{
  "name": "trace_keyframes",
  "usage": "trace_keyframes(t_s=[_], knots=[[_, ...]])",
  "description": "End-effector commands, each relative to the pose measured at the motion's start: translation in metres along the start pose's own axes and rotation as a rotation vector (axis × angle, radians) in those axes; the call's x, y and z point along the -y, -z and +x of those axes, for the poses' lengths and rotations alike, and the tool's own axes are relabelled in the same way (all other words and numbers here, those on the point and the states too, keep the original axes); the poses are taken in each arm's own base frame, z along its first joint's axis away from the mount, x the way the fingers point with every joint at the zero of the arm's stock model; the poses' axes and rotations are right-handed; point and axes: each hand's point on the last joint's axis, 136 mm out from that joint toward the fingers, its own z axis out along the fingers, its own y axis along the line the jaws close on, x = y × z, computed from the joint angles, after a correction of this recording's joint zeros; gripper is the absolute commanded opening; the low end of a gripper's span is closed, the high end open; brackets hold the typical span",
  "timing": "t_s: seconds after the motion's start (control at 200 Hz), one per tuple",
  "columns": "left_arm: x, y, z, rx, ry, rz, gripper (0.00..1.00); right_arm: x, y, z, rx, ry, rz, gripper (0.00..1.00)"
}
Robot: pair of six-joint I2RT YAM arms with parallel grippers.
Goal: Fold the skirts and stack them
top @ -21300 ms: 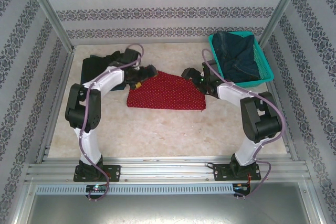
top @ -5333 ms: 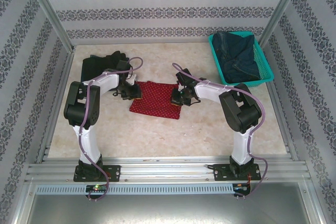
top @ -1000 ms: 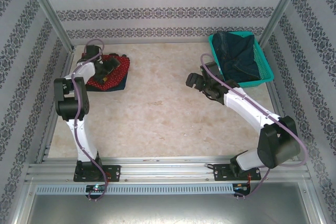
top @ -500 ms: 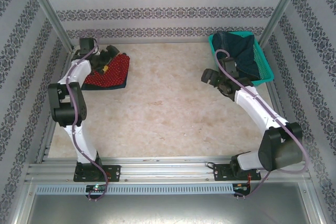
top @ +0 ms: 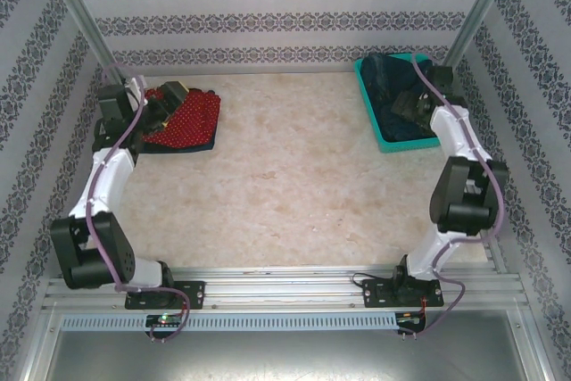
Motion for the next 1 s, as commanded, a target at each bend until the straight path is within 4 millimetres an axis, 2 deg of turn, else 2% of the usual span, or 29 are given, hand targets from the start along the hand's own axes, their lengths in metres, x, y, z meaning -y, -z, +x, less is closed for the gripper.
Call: trace_keyframes(t_s=[0.0, 0.175, 0.2, 0.33, 0.53, 0.659, 0.699, 0.829, 0.994], knots=[[-0.005, 0.027, 0.002, 0.051, -0.095, -0.098, 1.0, -0.014, -0.021, -0.006, -0.083, 0.048, -0.037, 0.83], [-0.019, 0.057, 0.0, 0.122, -0.126, -0.233, 1.0, -0.016, -0.054, -0.027, -0.125, 0.071, 0.08, 0.78], [-0.02, 0.06, 0.0, 0.129, -0.131, -0.249, 1.0, -0.016, -0.054, -0.031, -0.119, 0.081, 0.109, 0.78], [-0.028, 0.074, -0.003, 0.159, -0.155, -0.319, 1.0, -0.007, -0.073, -0.034, -0.121, 0.122, 0.266, 0.77], [-0.033, 0.082, -0.002, 0.154, -0.191, -0.371, 1.0, -0.015, -0.099, -0.019, -0.199, 0.119, 0.258, 0.6], [-0.037, 0.083, -0.002, 0.15, -0.2, -0.394, 1.0, -0.012, -0.113, -0.01, -0.24, 0.116, 0.275, 0.5], [-0.038, 0.084, -0.002, 0.15, -0.199, -0.397, 1.0, -0.011, -0.115, -0.008, -0.25, 0.118, 0.284, 0.42], [-0.04, 0.083, -0.001, 0.149, -0.201, -0.398, 1.0, -0.007, -0.113, -0.012, -0.237, 0.128, 0.31, 0.41], [-0.045, 0.084, 0.002, 0.141, -0.205, -0.418, 1.0, 0.003, -0.114, -0.011, -0.241, 0.151, 0.357, 0.26]])
